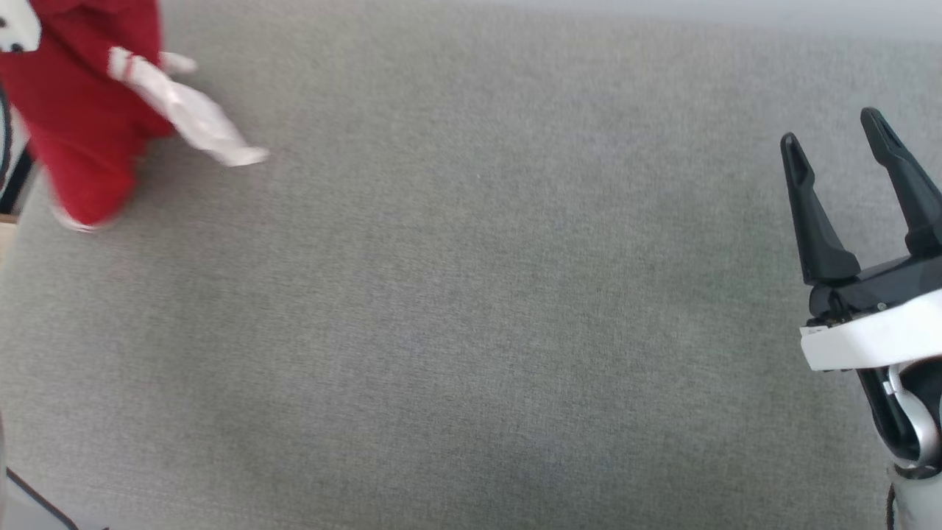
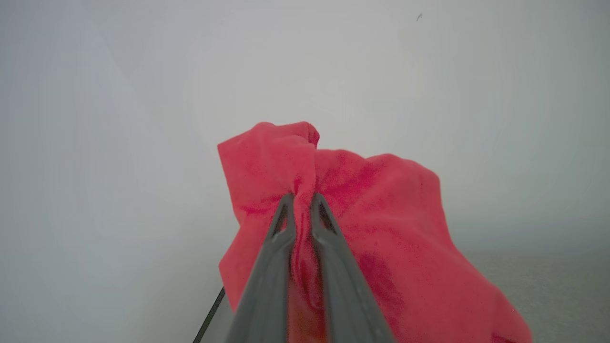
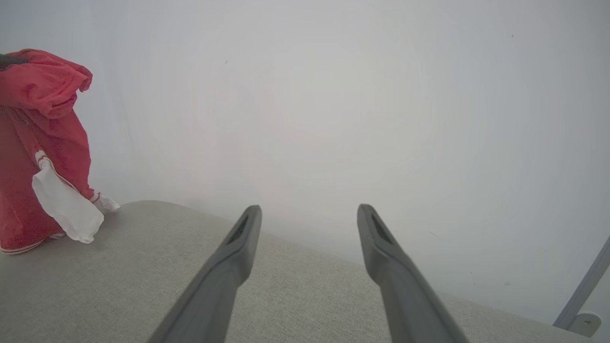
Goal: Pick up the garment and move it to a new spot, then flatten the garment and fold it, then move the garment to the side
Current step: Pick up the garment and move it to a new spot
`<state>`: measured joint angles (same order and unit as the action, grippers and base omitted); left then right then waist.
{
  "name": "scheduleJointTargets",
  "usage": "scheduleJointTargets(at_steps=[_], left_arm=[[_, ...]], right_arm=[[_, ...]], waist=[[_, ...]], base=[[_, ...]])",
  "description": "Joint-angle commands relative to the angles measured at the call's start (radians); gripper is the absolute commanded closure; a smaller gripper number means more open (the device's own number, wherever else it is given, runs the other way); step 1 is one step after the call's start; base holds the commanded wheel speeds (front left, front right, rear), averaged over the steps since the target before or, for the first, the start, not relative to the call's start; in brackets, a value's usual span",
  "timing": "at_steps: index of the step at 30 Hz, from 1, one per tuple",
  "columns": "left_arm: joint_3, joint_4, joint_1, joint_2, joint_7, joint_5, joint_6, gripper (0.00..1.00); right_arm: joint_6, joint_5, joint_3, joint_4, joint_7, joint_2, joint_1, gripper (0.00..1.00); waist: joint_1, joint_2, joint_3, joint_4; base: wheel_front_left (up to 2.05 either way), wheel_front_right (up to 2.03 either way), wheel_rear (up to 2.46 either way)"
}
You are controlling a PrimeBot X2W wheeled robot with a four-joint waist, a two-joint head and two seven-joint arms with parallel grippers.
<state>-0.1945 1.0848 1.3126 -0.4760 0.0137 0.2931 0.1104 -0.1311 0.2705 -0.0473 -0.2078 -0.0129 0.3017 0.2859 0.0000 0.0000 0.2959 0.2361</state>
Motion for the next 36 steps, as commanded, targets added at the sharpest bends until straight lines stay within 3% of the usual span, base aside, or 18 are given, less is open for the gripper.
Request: scheduleJointTargets(at_steps=[1, 8, 14, 24, 30, 36], left_arm=[[-0.016, -0.025, 0.011, 0.004, 0.011, -0.002, 0.01, 1.0], [-0.139, -0.207, -0.054, 0.026, 0.111, 0.053, 0.02, 1.0], [-0.244, -0.48, -0.134, -0.026, 0.256, 0.147, 0.02, 1.0], [-0.294, -0.889, -0.272, -0.078, 0.49, 0.23, -0.002, 1.0], [-0.324, -1.016, -0.365, -0.065, 0.586, 0.274, -0.033, 1.0], [-0.413, -1.071, -0.551, -0.025, 0.673, 0.339, -0.061, 1.0]], right_arm=[[0.001, -0.005, 0.007, 0.002, 0.007, -0.011, -0.014, 0.0], [0.001, -0.017, 0.049, 0.005, 0.028, -0.047, -0.048, 0.0], [0.001, -0.025, 0.089, 0.009, 0.042, -0.081, -0.078, 0.0], [0.001, -0.024, 0.158, 0.022, 0.066, -0.134, -0.14, 0.0], [0.001, -0.019, 0.163, 0.037, 0.077, -0.16, -0.16, 0.0], [0.001, -0.005, 0.151, 0.079, 0.091, -0.192, -0.197, 0.0]], waist=[[0.0, 0.0, -0.033, 0.014], [0.0, 0.0, -0.092, -0.008], [0.0, 0.0, -0.136, -0.07], [0.0, 0.0, -0.172, -0.221], [0.0, 0.0, -0.18, -0.318], [0.0, 0.0, -0.183, -0.422]], base=[[0.0, 0.0, 0.0], [0.0, 0.0, 0.0], [0.0, 0.0, 0.0], [0.0, 0.0, 0.0], [0.0, 0.0, 0.0], [0.0, 0.0, 0.0]])
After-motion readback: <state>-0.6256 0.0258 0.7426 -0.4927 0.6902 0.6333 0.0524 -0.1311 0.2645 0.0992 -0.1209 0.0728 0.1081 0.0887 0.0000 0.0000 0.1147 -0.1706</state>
